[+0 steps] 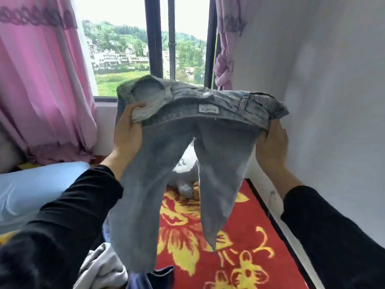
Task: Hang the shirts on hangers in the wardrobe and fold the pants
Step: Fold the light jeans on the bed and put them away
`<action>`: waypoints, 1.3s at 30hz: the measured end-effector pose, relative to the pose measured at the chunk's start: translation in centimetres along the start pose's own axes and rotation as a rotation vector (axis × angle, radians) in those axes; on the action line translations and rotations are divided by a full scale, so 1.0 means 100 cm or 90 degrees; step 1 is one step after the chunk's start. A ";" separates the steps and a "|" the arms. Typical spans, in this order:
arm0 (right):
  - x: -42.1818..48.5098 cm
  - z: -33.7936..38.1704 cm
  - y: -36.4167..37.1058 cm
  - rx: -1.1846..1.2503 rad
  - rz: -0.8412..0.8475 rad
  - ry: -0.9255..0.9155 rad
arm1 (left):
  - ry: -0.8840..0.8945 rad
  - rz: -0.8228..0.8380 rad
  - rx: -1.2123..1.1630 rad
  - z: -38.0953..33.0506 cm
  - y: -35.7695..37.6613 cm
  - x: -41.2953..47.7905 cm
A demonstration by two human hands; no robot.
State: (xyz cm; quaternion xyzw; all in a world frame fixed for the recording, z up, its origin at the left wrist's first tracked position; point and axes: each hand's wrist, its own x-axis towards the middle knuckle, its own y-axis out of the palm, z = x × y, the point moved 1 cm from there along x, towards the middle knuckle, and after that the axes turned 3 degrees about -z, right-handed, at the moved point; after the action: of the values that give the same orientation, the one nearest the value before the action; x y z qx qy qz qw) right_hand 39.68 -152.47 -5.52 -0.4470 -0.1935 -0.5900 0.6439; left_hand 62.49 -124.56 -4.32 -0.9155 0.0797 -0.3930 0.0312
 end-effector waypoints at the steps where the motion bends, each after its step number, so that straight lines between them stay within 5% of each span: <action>1: -0.013 -0.016 0.003 -0.029 0.079 0.010 | -0.041 0.039 0.066 0.025 -0.004 -0.019; 8: -0.157 -0.098 0.032 -0.328 0.819 0.231 | -0.628 0.645 0.375 0.149 -0.022 -0.199; 13: -0.198 -0.104 0.049 -0.306 1.056 0.469 | -0.760 0.773 0.409 0.161 -0.030 -0.224; 16: -0.206 -0.102 0.068 -0.296 0.971 0.497 | -0.706 0.673 0.450 0.183 -0.021 -0.221; 20: -0.184 -0.096 0.102 -0.178 0.711 0.512 | -0.681 0.405 0.229 0.203 0.005 -0.189; 25: -0.117 -0.067 0.120 -0.001 0.195 0.366 | -0.265 0.079 0.085 0.165 0.035 -0.106; 27: -0.106 -0.063 0.117 0.041 0.132 0.296 | -0.190 0.018 0.078 0.158 0.036 -0.100; 31: -0.130 -0.091 0.110 -0.015 0.207 0.251 | -0.281 0.075 0.138 0.181 0.029 -0.150; 39: -0.287 -0.202 0.093 -0.202 0.667 0.206 | -0.548 0.285 0.369 0.218 0.014 -0.361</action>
State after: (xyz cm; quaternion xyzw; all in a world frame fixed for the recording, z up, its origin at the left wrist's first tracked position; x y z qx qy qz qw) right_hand 36.16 -152.72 -41.63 -0.4784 0.2460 -0.2745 0.7971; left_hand 53.57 -119.86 -45.31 -0.9081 0.1408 0.0261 0.3936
